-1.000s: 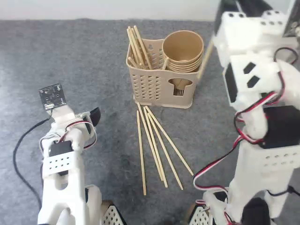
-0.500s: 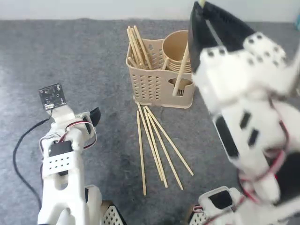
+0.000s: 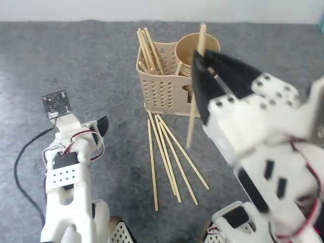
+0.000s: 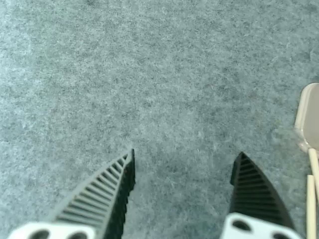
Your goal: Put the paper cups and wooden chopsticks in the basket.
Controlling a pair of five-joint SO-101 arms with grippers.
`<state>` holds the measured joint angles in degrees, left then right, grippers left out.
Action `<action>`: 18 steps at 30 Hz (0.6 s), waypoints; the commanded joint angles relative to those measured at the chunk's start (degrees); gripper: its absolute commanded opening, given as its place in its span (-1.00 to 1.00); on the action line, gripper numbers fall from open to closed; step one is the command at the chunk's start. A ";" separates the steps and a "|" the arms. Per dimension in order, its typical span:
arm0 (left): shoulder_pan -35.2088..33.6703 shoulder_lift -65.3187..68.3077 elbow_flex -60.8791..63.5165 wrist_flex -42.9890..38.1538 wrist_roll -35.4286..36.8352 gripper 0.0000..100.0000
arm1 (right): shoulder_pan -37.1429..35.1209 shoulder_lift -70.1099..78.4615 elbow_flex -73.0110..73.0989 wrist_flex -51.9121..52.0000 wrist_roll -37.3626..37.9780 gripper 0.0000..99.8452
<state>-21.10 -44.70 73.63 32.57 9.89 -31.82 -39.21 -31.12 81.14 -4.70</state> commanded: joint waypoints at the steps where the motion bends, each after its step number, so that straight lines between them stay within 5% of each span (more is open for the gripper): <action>1: -0.18 -1.32 -0.40 -1.67 -0.79 -0.42 | -0.22 -1.80 -1.76 3.82 0.88 -0.98; 18: -0.18 -1.32 -0.40 -1.67 -0.79 -0.42 | -0.13 -15.60 3.16 20.97 0.97 -0.98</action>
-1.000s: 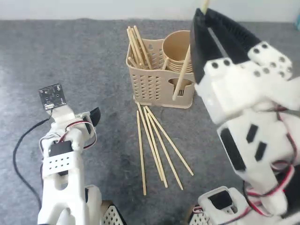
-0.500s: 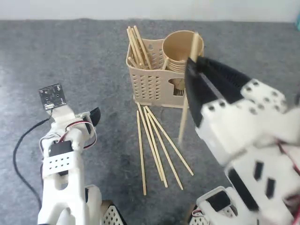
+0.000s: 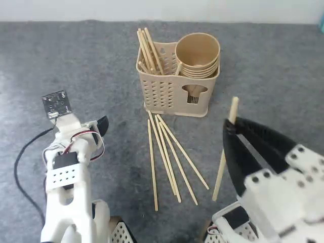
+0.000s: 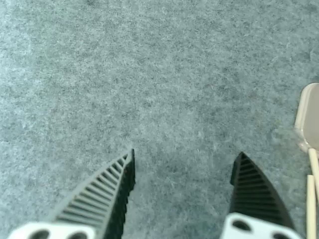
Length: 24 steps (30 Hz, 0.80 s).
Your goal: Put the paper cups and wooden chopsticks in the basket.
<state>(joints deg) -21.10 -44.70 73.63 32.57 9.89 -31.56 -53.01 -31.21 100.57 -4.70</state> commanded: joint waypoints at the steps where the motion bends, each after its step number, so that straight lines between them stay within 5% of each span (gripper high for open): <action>1: -0.18 -1.32 -0.31 -1.58 -0.79 -0.42 | -0.31 -3.30 5.80 1.54 0.97 -0.98; 7: -0.18 -1.23 -0.31 -1.49 -0.79 -0.42 | -0.31 -16.40 26.64 -9.10 1.49 -0.98; 13: -0.18 -1.14 -0.31 -1.49 -0.79 -0.42 | -0.22 -27.91 49.49 -34.95 8.53 -0.98; 24: -0.18 -1.05 -0.31 -1.58 -0.79 -0.42 | -0.22 -16.75 63.74 -78.29 12.57 -0.98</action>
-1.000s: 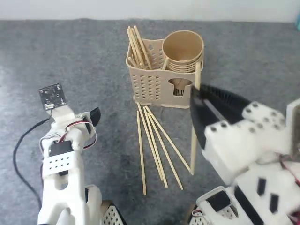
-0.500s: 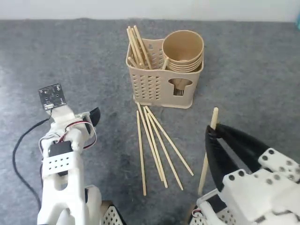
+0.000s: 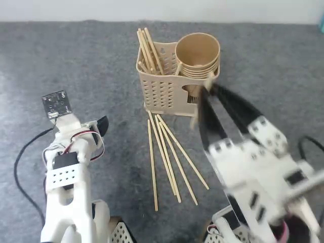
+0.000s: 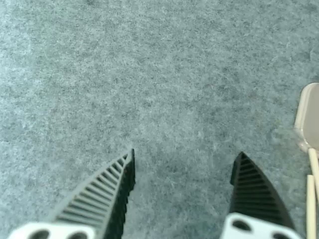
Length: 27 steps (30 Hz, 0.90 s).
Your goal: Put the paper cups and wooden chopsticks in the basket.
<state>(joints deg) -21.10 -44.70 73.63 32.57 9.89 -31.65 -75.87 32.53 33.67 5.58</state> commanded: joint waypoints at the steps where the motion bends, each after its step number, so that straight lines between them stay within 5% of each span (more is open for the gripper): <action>1: -0.18 -1.05 -0.31 -1.58 -0.79 -0.42 | -0.13 8.57 0.00 -14.37 3.25 -0.98; 9: -0.18 -1.14 -0.31 -1.67 -0.79 -0.42 | -0.04 29.76 0.00 -40.31 15.21 -0.98; 15: -0.18 -1.14 -0.31 -1.67 -0.79 -0.42 | 0.31 42.42 -2.81 -54.02 17.05 -0.98; 19: -0.18 -1.05 -0.31 -2.29 -0.79 -0.42 | 3.65 44.88 -8.35 -53.05 6.07 -0.98; 27: -0.09 -1.41 0.75 -4.13 -0.79 -0.42 | 10.33 45.41 -22.24 -31.60 -14.86 -0.98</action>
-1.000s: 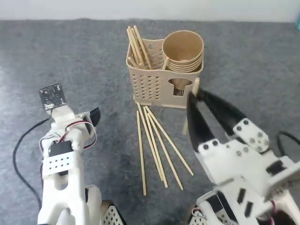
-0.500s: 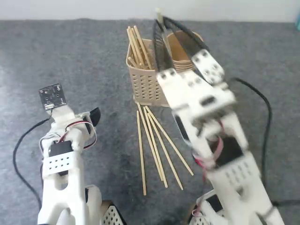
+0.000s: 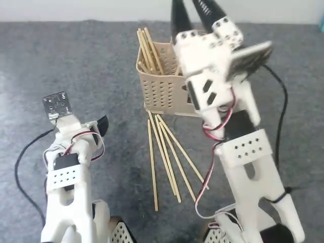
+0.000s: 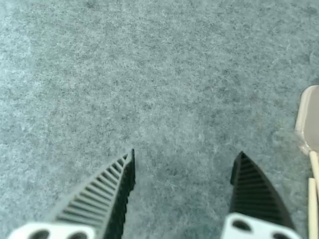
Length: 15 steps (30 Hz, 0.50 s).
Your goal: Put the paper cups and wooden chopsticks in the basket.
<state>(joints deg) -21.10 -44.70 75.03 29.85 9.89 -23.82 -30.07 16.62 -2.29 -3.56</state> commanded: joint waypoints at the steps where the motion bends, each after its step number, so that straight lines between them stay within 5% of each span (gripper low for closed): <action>1: -0.09 -1.41 -0.66 -1.41 -0.79 -0.42 | 2.95 -0.48 -7.30 4.35 -6.77 -0.98; 10: -0.09 -1.41 -0.66 -1.41 -0.79 -0.42 | 2.77 0.48 -6.86 10.07 -7.47 -0.98; 15: -0.09 -1.41 -0.57 -1.41 -0.79 -0.42 | 2.86 3.03 -2.29 4.26 -7.12 -0.98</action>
<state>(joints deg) -21.10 -44.70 75.03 29.76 9.89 -21.89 -27.52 13.54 5.63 -10.24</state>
